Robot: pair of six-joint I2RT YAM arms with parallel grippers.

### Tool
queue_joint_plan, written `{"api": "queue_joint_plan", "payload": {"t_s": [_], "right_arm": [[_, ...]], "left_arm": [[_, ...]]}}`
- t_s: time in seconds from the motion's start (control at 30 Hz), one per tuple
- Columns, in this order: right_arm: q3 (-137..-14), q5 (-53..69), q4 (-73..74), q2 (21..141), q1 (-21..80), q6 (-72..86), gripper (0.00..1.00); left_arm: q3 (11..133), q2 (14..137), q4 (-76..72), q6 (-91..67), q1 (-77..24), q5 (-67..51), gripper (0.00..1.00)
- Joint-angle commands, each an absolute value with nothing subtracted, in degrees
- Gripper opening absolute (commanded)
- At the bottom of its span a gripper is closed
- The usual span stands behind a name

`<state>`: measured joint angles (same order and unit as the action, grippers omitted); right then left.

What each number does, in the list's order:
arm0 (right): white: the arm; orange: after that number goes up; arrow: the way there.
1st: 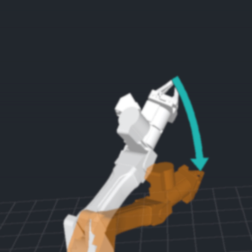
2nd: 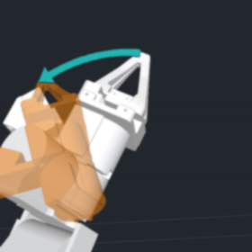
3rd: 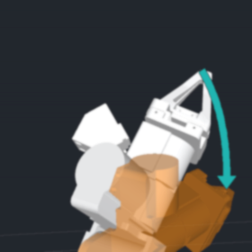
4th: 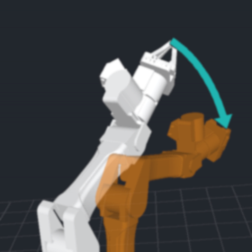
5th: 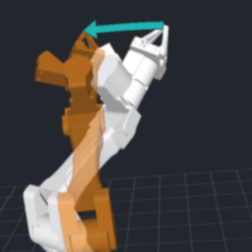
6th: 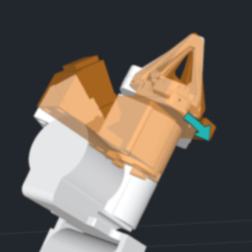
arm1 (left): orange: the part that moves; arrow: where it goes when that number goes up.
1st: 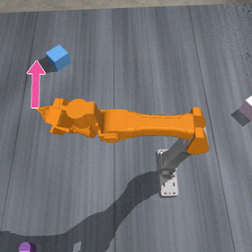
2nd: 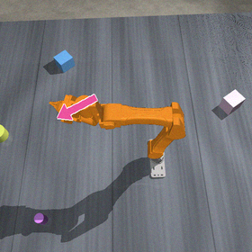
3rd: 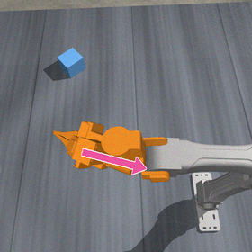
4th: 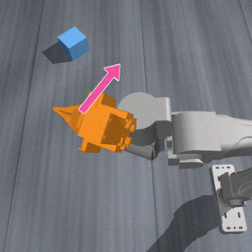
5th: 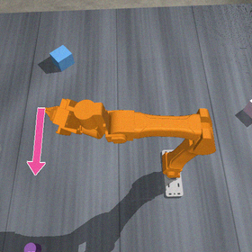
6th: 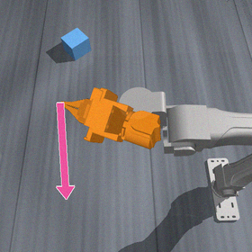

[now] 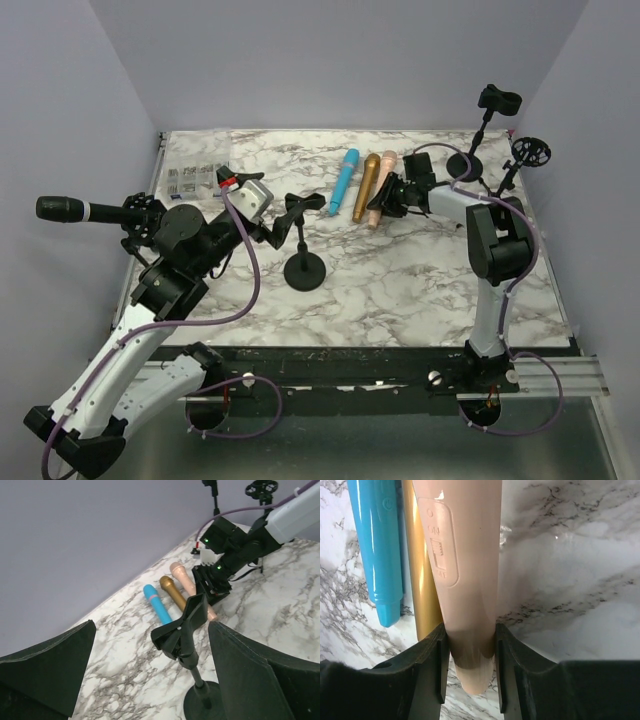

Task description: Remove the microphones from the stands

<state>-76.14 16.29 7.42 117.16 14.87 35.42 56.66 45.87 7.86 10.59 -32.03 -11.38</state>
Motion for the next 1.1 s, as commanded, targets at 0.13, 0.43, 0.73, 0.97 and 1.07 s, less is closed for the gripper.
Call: {"api": "queue_joint_plan", "payload": {"t_s": [0.13, 0.43, 0.73, 0.97, 1.07], "right_arm": [[-78.78, 17.73, 9.55, 120.29, 13.04, 38.27, 0.01], [-75.41, 16.17, 7.32, 119.97, 11.54, 39.72, 0.08], [-75.15, 15.46, 6.86, 120.02, 11.3, 39.97, 0.33], [-74.38, 15.4, 6.81, 120.03, 11.07, 39.78, 0.41], [-74.18, 15.39, 6.73, 120.12, 10.97, 39.74, 0.44]], "left_arm": [[54.48, 43.43, 3.45, 12.74, -35.12, 2.01, 0.99], [54.31, 42.83, 2.99, 12.31, -35.59, 2.29, 0.99], [54.05, 43.07, 2.72, 12.33, -35.67, 2.55, 0.99], [54.05, 43.32, 2.64, 12.22, -35.68, 2.46, 0.99], [54.05, 43.35, 2.64, 12.22, -35.68, 2.37, 0.99]]}}
